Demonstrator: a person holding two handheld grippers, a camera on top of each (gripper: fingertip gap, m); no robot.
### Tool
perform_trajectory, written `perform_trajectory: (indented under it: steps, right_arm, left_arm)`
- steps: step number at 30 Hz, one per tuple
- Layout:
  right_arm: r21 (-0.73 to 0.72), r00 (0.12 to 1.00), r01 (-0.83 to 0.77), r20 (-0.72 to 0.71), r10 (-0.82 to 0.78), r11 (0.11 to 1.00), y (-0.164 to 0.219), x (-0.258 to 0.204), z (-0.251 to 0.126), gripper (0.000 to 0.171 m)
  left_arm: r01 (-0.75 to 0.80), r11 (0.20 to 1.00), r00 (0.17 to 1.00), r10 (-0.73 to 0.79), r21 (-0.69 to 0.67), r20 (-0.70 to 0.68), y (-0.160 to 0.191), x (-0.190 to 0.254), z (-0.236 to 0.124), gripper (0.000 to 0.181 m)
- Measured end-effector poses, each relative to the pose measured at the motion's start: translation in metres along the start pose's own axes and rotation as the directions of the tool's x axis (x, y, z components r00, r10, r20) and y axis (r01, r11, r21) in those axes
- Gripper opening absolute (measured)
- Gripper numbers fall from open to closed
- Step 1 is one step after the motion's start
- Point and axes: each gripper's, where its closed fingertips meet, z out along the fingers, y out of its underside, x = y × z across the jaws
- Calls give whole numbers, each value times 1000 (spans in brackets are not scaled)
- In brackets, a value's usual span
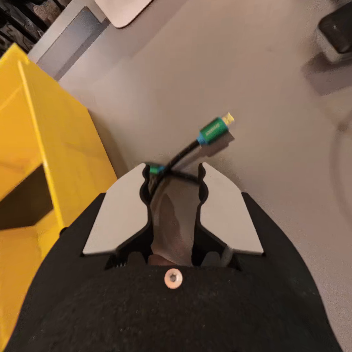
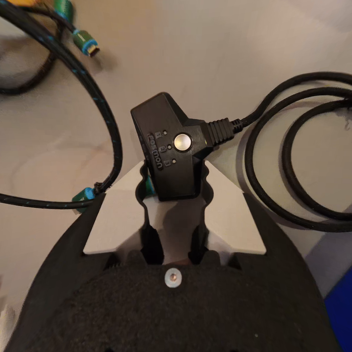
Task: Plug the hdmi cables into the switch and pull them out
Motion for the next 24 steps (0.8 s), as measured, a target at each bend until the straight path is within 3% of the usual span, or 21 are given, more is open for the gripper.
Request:
perform_trajectory:
  steps: [3, 4, 5, 8, 11, 15, 19, 22, 24]
  right_arm:
    - [-19, 1000, -3, 1, 3, 1000, 1, 0, 0, 55]
    - [-32, 1000, 5, 1, -5, 999, 3, 0, -1, 55]
    - [-37, 1000, 12, 0, -12, 999, 3, 0, -2, 57]
    - [26, 1000, 13, 5, -13, 1000, -5, 3, -17, 64]
    - [191, 999, -28, 48, 19, 981, -35, 2, -45, 66]
    - [393, 990, -41, 137, -15, 919, -81, -20, -95, 66]
    - [457, 935, 36, 298, -192, 889, -101, -92, -117, 64]
    - [510, 860, 76, 402, -315, 857, -110, -152, -121, 64]
    - [531, 800, 106, 457, -389, 841, -110, -182, -121, 64]
  left_arm:
    - [-147, 977, 988, 139, -155, -64, -5, 11, 38, 45]
    - [-204, 957, 979, 198, -206, -47, -2, 9, 49, 22]
    - [-241, 944, 970, 242, -223, -22, -1, 6, 55, 13]
    - [-327, 915, 944, 330, -237, -29, -1, 9, 54, 9]
    - [-312, 929, 950, 305, -201, -64, -1, 20, 41, 6]
    - [-151, 988, 981, 150, -1, -123, -23, 36, -3, 6]
    - [-18, 969, 958, 87, 246, -272, -51, 61, -71, 6]
    - [127, 926, 851, 83, 357, -519, -61, 96, -122, 6]
    - [235, 878, 710, 137, 416, -691, -64, 119, -157, 6]
